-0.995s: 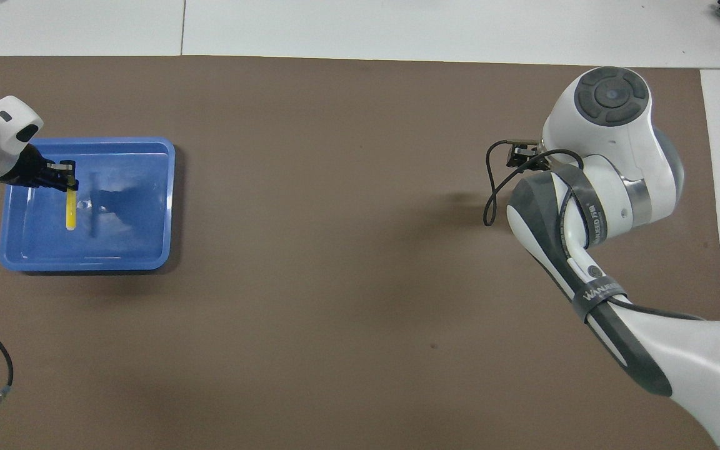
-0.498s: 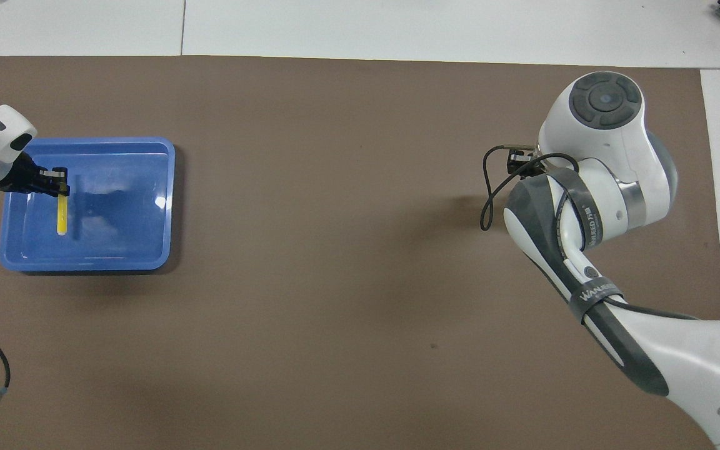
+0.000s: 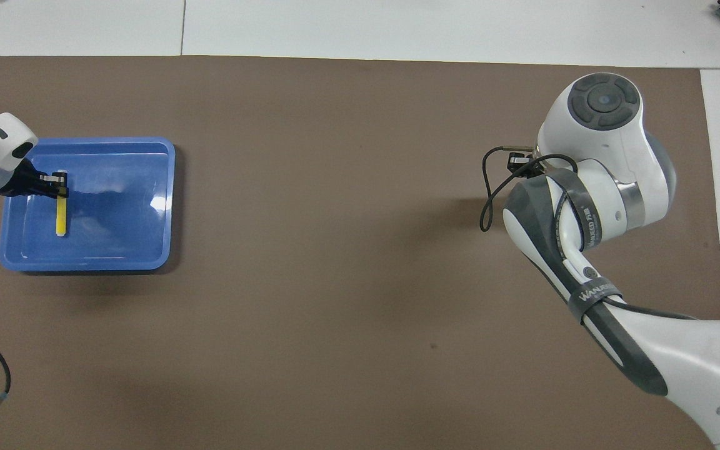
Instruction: Right arm passes pens to left for tray arrangement
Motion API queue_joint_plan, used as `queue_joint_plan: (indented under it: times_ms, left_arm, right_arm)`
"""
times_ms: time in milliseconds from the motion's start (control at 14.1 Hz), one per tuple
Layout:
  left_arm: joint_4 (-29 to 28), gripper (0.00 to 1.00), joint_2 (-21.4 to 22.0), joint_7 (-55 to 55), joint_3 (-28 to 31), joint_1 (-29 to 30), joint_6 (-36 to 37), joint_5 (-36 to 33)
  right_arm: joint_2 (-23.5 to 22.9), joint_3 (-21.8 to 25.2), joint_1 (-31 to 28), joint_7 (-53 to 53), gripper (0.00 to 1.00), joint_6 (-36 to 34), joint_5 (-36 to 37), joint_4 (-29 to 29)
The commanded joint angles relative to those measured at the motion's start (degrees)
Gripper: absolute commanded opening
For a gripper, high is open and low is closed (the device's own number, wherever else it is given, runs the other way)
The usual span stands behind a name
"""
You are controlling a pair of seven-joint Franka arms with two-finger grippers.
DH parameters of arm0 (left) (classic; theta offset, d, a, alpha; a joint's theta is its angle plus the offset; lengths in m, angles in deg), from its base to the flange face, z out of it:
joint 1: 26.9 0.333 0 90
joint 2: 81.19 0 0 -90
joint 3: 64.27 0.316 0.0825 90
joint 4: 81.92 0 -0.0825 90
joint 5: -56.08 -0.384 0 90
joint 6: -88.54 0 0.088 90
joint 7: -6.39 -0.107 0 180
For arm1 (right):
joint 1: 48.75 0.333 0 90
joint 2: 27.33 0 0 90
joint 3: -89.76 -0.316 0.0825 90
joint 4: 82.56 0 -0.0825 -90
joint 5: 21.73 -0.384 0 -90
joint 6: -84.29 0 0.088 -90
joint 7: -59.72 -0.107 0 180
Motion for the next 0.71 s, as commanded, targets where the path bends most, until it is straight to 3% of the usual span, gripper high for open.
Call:
queue_joint_plan:
  times_ms: [0,142,213,284,356,640]
  left_arm:
    - [-2.1,0.00,1.1,-0.6,-0.3,0.6,-1.8,-1.2]
    - [-2.5,0.00,1.2,-0.6,-0.3,0.6,-1.9,-1.2]
    - [-2.8,0.24,1.3,-0.4,-0.3,0.6,-2.2,-1.2]
    - [-2.8,0.65,1.3,-0.4,-0.3,0.6,-2.1,-1.2]
    - [-2.6,0.97,1.3,-0.4,-0.3,0.6,-1.5,-1.2]
    - [-0.8,1.00,1.2,-0.4,-0.3,-0.2,-0.5,-1.1]
  right_arm:
    - [0.8,-0.6,-0.6,0.7,0.27,-0.1,-1.2,1.0]
    - [0.9,-0.6,-0.6,0.8,0.10,-0.2,-1.2,1.0]
    - [0.9,-0.6,-0.6,0.8,0.02,-0.2,-1.2,1.0]
    - [0.9,-0.6,-0.6,0.8,0.00,-0.3,-1.2,1.0]
    - [0.9,-0.6,-0.6,0.8,0.00,-0.4,-1.2,0.9]
    - [2.0,-0.6,-0.6,3.3,0.00,-2.3,-1.2,0.5]
